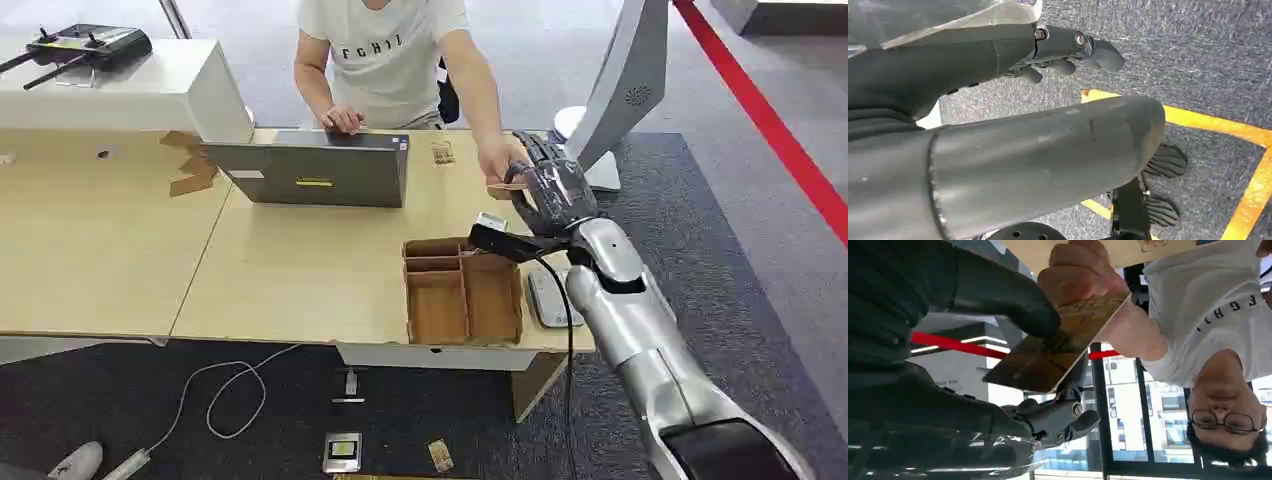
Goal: Pass the card to the sensor for recognition and then transmit it.
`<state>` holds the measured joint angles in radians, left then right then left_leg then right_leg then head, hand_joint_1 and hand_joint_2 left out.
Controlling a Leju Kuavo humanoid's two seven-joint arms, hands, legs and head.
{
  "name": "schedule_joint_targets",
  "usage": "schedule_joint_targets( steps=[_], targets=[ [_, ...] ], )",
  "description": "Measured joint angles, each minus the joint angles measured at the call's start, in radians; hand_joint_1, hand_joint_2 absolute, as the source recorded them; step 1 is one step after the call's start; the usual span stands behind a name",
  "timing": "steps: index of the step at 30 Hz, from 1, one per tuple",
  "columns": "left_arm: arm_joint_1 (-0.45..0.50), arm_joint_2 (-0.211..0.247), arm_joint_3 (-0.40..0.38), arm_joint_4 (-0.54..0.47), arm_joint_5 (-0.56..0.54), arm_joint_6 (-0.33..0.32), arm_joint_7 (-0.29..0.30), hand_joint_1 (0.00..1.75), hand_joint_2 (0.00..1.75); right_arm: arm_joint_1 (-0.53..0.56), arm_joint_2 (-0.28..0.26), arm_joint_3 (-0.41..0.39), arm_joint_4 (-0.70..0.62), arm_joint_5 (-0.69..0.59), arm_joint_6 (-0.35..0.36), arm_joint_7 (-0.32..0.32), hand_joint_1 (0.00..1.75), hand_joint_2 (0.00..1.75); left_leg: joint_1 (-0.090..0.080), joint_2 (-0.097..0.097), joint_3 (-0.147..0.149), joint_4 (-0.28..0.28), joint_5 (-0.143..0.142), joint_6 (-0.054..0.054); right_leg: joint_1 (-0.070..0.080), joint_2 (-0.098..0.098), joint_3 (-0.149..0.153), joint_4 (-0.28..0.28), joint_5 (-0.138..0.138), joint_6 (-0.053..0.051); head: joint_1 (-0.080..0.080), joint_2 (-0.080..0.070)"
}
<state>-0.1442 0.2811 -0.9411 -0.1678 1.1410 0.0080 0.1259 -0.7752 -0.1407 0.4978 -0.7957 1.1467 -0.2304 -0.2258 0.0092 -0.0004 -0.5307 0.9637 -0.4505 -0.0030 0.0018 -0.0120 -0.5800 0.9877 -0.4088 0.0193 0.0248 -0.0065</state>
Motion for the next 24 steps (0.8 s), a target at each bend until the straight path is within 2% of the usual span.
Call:
schedule_joint_targets(
  steps=[24],
  targets=[
    [0.0, 0.006, -0.001, 0.0, 0.013, -0.009, -0.004, 0.0, 0.0, 0.129, -0.078, -0.048, -0.346, 0.035, 0.213, 0.063, 1.75, 1.75, 0.0, 0.0, 0.0, 0.0, 0.0, 0.0, 0.0, 0.0, 0.0, 0.0, 0.0, 0.0, 0.0, 0.0]
  ],
)
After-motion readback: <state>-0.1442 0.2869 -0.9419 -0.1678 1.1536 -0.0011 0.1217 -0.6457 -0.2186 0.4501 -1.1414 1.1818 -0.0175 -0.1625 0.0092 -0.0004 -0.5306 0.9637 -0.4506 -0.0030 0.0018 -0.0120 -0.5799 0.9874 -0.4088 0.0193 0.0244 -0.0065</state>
